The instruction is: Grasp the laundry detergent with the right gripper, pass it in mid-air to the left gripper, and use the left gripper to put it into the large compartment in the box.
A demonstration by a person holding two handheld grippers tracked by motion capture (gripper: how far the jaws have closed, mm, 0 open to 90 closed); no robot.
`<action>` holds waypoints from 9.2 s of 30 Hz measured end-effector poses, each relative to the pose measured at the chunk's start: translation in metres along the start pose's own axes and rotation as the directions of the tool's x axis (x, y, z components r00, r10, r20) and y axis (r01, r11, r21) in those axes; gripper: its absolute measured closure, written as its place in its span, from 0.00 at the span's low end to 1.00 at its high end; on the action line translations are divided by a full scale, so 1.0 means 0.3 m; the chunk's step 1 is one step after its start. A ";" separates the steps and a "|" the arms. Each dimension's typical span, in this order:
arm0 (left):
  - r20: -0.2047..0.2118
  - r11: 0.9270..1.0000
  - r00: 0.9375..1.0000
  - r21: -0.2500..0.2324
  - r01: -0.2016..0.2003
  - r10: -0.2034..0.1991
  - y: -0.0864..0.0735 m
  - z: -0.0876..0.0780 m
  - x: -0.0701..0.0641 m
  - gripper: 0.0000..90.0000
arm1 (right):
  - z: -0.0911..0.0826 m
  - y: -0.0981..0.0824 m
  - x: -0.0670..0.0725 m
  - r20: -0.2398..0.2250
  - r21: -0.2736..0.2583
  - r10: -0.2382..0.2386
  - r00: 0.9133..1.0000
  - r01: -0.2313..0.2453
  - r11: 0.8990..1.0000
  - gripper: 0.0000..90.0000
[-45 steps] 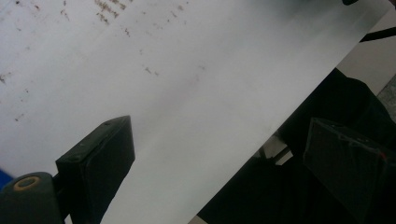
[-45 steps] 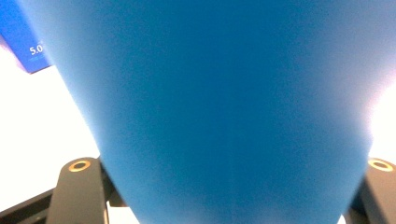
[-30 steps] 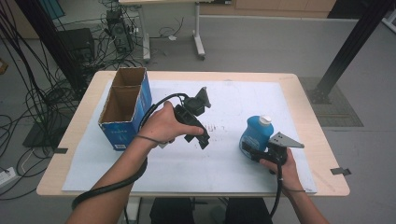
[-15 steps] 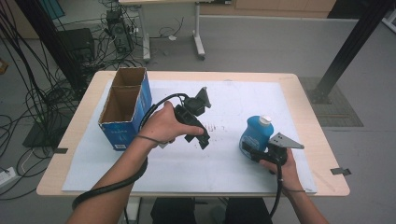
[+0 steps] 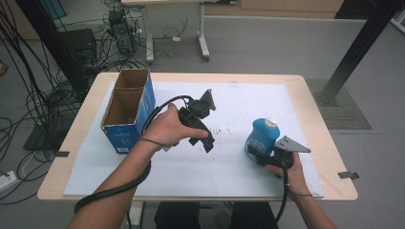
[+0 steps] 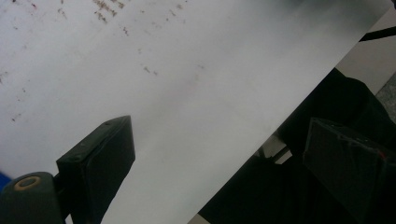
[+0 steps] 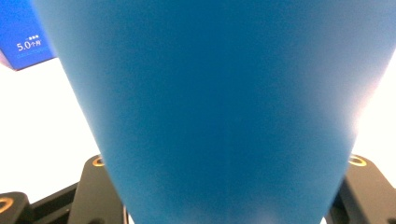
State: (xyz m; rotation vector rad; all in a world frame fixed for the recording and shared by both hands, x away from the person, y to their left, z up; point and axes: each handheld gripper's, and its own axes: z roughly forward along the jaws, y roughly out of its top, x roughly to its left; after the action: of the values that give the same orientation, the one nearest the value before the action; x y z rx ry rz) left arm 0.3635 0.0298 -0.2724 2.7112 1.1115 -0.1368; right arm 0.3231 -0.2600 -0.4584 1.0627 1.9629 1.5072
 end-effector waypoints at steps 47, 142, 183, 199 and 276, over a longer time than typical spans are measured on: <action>0.000 1.000 1.000 0.004 -0.008 0.008 0.005 0.002 -0.007 0.10 | -0.001 0.000 0.003 0.008 -0.001 -0.019 1.000 0.019 1.000 0.44; 0.037 0.901 0.901 -0.001 -0.433 0.433 0.036 -0.346 -0.045 0.10 | 0.142 0.447 0.164 -0.661 -0.016 -0.166 0.732 0.207 0.978 0.45; 0.026 0.831 0.834 0.068 -0.552 0.552 0.088 -0.401 -0.163 0.11 | 0.192 0.502 0.335 -0.758 -0.056 -0.231 0.610 0.292 0.955 0.45; 0.031 0.838 0.839 0.052 -0.544 0.543 0.089 -0.391 -0.152 0.10 | 0.191 0.513 0.319 -0.746 -0.065 -0.239 0.622 0.289 0.955 0.45; 0.022 0.841 0.842 0.046 -0.540 0.539 0.076 -0.391 -0.150 0.10 | 0.183 0.506 0.326 -0.738 -0.065 -0.244 0.629 0.293 0.954 0.45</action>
State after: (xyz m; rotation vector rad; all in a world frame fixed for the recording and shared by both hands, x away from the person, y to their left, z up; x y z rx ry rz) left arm 0.3484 0.0097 -0.1473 2.9427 0.3017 -0.0846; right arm 0.3506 -0.1332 -0.3215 0.0874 2.5560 1.8840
